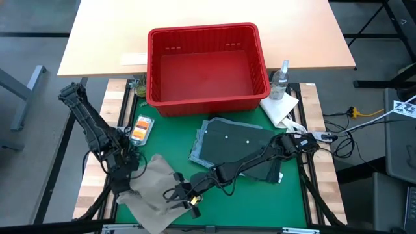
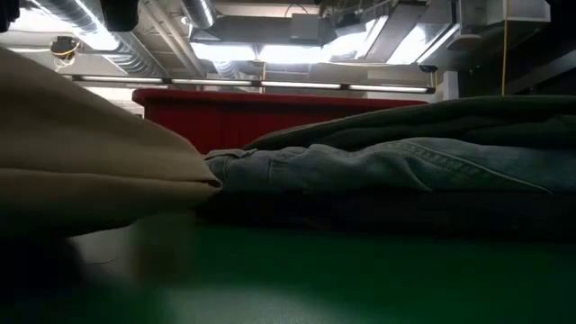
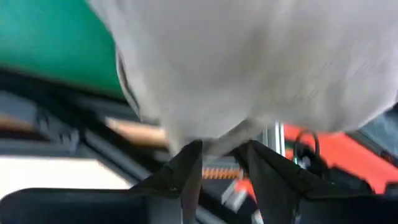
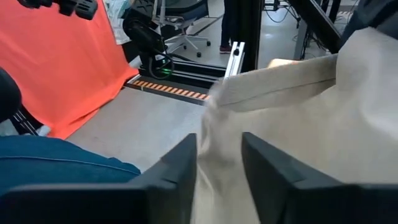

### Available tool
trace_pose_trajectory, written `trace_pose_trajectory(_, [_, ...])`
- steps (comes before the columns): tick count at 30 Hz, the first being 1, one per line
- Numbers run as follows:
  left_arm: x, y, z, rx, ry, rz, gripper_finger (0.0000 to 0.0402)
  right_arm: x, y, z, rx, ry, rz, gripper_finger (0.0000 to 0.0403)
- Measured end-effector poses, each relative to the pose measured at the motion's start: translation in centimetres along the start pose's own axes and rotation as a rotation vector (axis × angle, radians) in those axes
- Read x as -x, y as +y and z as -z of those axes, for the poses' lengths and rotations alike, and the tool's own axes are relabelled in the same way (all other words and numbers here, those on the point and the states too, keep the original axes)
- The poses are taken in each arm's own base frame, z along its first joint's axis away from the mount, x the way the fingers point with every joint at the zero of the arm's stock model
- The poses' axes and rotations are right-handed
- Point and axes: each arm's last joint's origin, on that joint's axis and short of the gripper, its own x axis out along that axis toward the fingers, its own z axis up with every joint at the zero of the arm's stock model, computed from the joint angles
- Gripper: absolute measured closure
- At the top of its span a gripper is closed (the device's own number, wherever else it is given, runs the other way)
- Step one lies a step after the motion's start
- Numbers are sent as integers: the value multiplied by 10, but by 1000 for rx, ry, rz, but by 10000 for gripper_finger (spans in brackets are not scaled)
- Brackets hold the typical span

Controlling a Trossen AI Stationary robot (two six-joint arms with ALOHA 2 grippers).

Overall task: Fold laundry
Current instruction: Fold the beige shorts

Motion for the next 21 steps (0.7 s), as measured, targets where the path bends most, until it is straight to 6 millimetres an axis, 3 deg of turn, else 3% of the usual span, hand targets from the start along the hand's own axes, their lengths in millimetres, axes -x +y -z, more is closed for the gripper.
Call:
trace_pose_trajectory(5, [0, 0, 5, 15, 185, 6, 268, 0, 0, 0, -42, 1, 0, 222])
trace_pose_trajectory(9, [1, 0, 7, 21, 234, 10, 273, 2, -4, -2, -36, 0, -16, 197])
trace_pose_trajectory(15, [1, -7, 5, -16, 195, 78, 276, 6, -16, -4, -42, 6, -153, 192])
trace_pose_trajectory(21, [2, -20, 1, -60, 44, 198, 276, 7, -16, -4, -44, 16, -192, 192])
